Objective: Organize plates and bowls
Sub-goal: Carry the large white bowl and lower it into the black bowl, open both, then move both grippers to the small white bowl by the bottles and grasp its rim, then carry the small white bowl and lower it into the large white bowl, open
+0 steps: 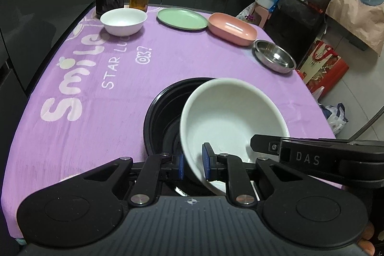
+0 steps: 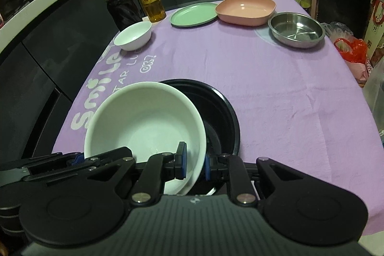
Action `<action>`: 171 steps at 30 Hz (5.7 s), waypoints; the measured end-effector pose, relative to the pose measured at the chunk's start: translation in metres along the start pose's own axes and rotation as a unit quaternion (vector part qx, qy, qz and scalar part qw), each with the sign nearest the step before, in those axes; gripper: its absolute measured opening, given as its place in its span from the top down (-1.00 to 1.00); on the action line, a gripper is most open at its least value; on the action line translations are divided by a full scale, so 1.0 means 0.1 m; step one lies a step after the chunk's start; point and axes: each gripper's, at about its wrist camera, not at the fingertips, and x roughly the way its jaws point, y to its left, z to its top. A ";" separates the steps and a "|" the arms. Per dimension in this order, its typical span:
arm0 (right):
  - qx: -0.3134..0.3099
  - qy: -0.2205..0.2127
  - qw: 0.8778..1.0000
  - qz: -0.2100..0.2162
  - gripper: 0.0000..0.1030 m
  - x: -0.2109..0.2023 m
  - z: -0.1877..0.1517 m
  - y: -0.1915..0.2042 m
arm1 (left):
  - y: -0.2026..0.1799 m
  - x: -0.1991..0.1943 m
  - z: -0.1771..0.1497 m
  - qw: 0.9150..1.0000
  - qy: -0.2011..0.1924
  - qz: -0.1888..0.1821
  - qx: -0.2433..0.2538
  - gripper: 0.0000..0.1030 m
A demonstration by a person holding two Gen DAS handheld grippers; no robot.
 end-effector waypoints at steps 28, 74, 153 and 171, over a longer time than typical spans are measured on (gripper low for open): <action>0.011 -0.017 1.000 -0.017 0.51 0.06 0.03 -0.10 | 0.07 0.09 0.03 1.000 0.001 0.021 -0.010 0.66; -0.033 -0.025 0.999 -0.025 0.36 0.62 1.14 0.18 | 0.83 0.65 1.06 0.994 -0.025 0.066 -0.078 0.42; -0.010 -0.008 0.998 0.063 0.76 0.03 0.65 0.23 | 0.15 -0.11 0.45 0.997 -0.076 0.003 -0.024 0.67; -0.008 0.019 0.999 0.046 0.75 -0.07 0.27 0.07 | 0.00 -0.04 0.11 1.000 -0.024 0.011 -0.001 0.64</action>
